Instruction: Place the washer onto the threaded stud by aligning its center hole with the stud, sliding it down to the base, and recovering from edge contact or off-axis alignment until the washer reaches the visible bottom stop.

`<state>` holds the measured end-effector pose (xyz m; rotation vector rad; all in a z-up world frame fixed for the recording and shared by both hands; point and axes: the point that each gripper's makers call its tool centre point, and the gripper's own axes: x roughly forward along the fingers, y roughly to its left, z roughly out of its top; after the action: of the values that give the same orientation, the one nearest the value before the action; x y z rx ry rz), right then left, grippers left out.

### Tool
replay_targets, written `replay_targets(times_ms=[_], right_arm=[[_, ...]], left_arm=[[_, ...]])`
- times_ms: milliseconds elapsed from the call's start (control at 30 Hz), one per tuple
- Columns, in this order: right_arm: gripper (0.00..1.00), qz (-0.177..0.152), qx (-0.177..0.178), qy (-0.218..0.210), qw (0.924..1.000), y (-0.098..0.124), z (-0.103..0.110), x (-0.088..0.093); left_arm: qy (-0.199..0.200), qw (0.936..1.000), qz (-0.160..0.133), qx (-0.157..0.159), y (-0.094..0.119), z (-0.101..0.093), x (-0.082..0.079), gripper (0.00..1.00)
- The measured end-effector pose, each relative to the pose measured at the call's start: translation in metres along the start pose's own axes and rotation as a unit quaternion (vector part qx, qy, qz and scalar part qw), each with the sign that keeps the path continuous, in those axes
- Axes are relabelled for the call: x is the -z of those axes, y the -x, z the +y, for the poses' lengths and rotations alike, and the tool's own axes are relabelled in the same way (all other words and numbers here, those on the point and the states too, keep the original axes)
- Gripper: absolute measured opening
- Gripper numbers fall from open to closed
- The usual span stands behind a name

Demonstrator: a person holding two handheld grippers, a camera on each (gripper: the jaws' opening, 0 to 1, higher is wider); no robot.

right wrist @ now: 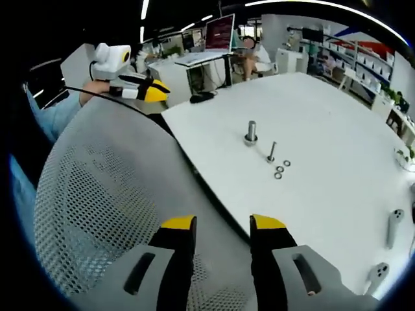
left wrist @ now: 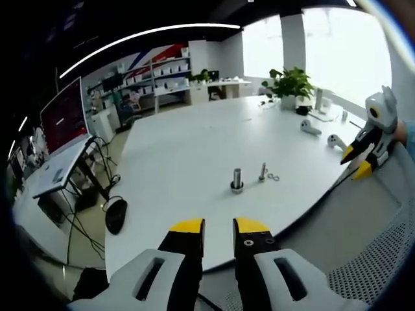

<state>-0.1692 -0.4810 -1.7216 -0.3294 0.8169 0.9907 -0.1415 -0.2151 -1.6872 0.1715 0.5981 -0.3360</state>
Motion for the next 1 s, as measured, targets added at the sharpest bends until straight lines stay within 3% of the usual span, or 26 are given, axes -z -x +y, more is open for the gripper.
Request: replay_targets(times_ms=[167, 267, 400, 700, 800, 1000], right_arm=[[0.34, -0.007, -0.006, -0.024, 0.9997, -0.001, -0.002, 0.001], [0.32, -0.015, 0.015, -0.04, 0.999, 0.001, -0.007, 0.0], [0.32, 0.002, 0.005, -0.041, 0.9991, -0.001, -0.005, 0.006], [0.32, -0.003, 0.017, -0.054, 0.9984, 0.001, -0.009, 0.005], [0.29, -0.02, 0.046, -0.051, 0.9974, 0.004, -0.018, -0.001], [0.27, -0.02, 0.045, -0.058, 0.9971, 0.004, -0.018, 0.0]], left_arm=[[0.0, 1.0, -0.001, -0.002, 0.0, 0.0, 0.0, 0.15], [0.0, 1.0, 0.001, -0.002, 0.001, 0.0, 0.001, 0.15], [0.0, 1.0, -0.004, -0.007, 0.001, 0.0, -0.001, 0.15], [0.001, 1.0, -0.002, -0.002, 0.001, 0.0, 0.0, 0.15], [0.002, 1.0, -0.002, -0.002, 0.0, 0.001, 0.0, 0.15], [0.003, 1.0, -0.003, -0.001, 0.0, 0.001, 0.0, 0.15]])
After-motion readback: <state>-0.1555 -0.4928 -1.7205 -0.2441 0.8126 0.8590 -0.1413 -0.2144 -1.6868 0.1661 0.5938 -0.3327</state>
